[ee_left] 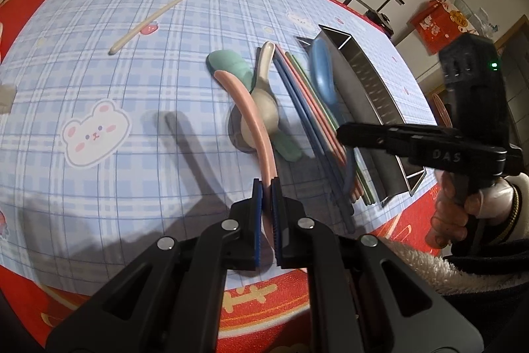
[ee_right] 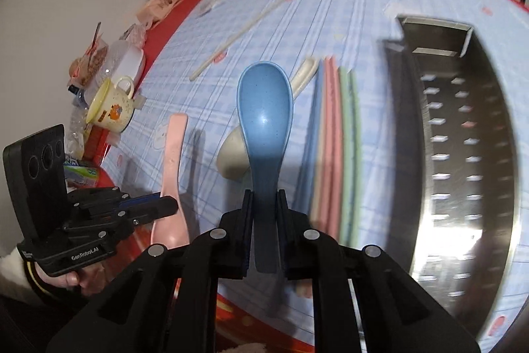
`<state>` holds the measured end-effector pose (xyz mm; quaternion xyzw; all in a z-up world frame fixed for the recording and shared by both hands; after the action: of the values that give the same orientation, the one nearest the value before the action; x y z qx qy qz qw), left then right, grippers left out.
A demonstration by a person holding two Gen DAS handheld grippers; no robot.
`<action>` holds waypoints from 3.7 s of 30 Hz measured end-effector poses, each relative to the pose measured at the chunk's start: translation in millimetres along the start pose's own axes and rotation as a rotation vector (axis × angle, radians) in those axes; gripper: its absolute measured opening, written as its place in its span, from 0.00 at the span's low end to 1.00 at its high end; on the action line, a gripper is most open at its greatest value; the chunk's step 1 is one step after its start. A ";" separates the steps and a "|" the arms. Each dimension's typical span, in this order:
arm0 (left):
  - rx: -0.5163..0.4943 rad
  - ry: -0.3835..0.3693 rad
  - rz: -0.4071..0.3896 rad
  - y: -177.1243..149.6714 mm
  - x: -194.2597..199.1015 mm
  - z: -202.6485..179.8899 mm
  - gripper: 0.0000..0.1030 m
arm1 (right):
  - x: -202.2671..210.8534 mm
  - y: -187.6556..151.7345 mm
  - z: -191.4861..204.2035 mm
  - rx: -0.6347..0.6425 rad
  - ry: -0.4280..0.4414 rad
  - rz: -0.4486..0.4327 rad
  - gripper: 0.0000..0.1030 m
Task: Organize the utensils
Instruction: 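Carry the blue spoon into the steel basket while the left tool carries the pink spoon there, then open both tools to release the spoons inside the steel basket, then move the right tool to the chopstick bundle while the left tool approaches the beige spoon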
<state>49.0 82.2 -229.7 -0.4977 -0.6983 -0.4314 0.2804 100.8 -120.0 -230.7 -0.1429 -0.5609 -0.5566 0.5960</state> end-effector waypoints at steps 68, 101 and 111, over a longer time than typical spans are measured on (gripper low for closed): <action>-0.198 -0.029 -0.023 66.9 -24.7 -129.6 0.95 | 119.7 -52.5 -81.5 -0.155 -0.314 -0.121 0.94; -0.026 0.047 -0.014 43.4 11.2 15.8 0.94 | 31.2 -11.2 2.3 -0.036 -0.263 -0.014 0.83; -0.020 0.003 0.006 54.9 -2.7 31.6 0.67 | -16.7 2.1 18.0 0.062 -0.220 0.132 0.14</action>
<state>102.5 116.1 -229.0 -0.5021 -0.6920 -0.4380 0.2777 97.5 -96.6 -237.6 -0.2211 -0.6290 -0.4798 0.5703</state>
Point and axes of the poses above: each gripper's, at about its wrist camera, not at the fingertips, and x roughly against the way its jaws point, z to its left, y to its top, the point moved 1 cm from there along -x, roughly the way its jaws point, and after that the axes turned 12 degrees about x, right-handed, at the moved point
